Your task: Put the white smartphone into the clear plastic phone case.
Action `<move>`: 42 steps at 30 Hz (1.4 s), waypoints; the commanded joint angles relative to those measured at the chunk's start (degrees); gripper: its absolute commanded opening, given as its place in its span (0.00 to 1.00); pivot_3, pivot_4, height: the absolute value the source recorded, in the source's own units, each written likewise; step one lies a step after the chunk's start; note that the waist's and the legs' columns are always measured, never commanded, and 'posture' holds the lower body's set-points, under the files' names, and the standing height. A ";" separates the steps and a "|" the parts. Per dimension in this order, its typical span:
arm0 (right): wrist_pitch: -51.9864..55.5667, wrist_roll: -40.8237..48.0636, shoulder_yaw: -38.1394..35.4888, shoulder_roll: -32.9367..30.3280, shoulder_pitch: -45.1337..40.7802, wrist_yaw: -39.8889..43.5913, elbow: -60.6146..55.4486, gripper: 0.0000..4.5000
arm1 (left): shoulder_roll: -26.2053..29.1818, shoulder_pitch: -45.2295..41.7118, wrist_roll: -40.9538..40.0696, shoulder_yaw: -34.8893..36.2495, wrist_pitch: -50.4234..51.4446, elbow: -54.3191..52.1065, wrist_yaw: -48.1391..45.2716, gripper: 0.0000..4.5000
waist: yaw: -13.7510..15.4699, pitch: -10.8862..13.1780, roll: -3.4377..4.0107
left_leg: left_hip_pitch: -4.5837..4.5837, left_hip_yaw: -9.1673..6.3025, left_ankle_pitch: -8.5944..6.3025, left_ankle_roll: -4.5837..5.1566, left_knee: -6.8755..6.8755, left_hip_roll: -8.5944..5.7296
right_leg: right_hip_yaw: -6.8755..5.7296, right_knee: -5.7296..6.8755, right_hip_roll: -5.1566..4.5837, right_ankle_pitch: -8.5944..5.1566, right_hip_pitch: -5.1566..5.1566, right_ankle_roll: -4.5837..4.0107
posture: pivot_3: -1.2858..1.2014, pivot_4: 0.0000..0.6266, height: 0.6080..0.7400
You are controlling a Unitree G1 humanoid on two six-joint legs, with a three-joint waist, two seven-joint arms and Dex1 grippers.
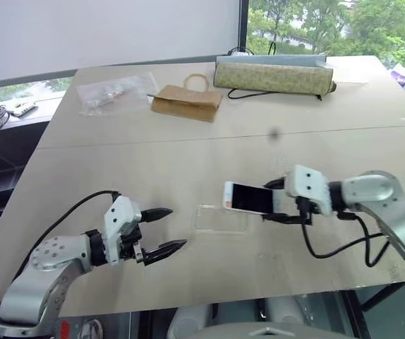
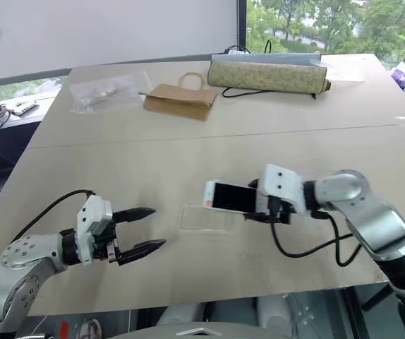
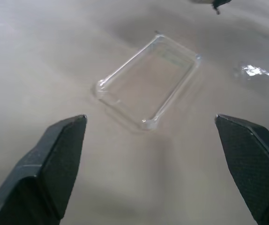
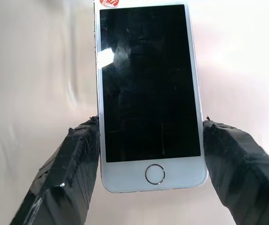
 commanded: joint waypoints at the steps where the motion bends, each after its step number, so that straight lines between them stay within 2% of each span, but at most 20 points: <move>1: 3.79 -1.81 5.63 0.35 -4.42 1.76 -1.59 0.66 | 0.27 0.51 0.76 1.05 -3.01 1.31 -0.96 1.00 | 0.06 -0.01 -0.01 | -0.11 -0.02 0.00 0.00 0.03 -0.01 | -0.02 -0.02 -0.02 0.00 -0.08 0.00 | 0.52 0.24 1.00; 5: 6.44 -7.18 12.97 2.95 -8.17 -0.15 1.33 0.66 | -0.12 0.52 1.47 0.51 -4.38 1.61 -0.60 1.00 | -0.02 -0.01 -0.02 | -0.47 -0.12 0.01 -0.01 0.10 -0.04 | -0.14 -0.08 -0.06 0.01 -0.36 -0.01 | 0.52 0.24 1.00; 13: 12.67 -9.06 17.61 3.56 -8.59 -0.16 -0.57 0.66 | -1.00 1.57 2.17 0.09 -5.41 0.35 1.00 1.00 | -0.08 -0.02 -0.01 | -0.55 -0.10 0.01 -0.01 0.07 -0.04 | -0.12 -0.08 -0.07 0.01 -0.49 -0.01 | 0.52 0.24 1.00; 23: 18.36 -9.71 17.30 6.13 -9.59 -2.86 -1.51 0.66 | -1.65 1.23 2.85 -0.78 -6.20 0.69 1.66 1.00 | -0.21 -0.08 -0.04 | -0.47 -0.09 0.01 -0.02 0.08 -0.04 | -0.10 0.08 -0.06 0.01 -0.49 -0.01 | 0.52 0.24 1.00; 30: 18.52 -11.91 18.85 4.19 -13.06 -2.41 -3.51 0.66 | -1.72 1.16 2.83 -1.52 -6.94 1.31 1.82 1.00 | -0.20 -0.06 -0.01 | -0.48 -0.06 0.01 -0.02 0.10 -0.05 | -0.08 0.11 -0.06 0.01 -0.51 -0.01 | 0.52 0.24 1.00; 42: 23.67 -10.55 19.08 3.57 -17.34 -1.90 -5.85 0.66 | -1.96 1.60 3.02 -2.08 -8.45 2.65 1.43 1.00 | -0.16 -0.05 -0.01 | -0.52 -0.08 0.01 -0.01 0.09 -0.05 | -0.10 0.08 -0.06 0.01 -0.54 -0.01 | 0.52 0.24 1.00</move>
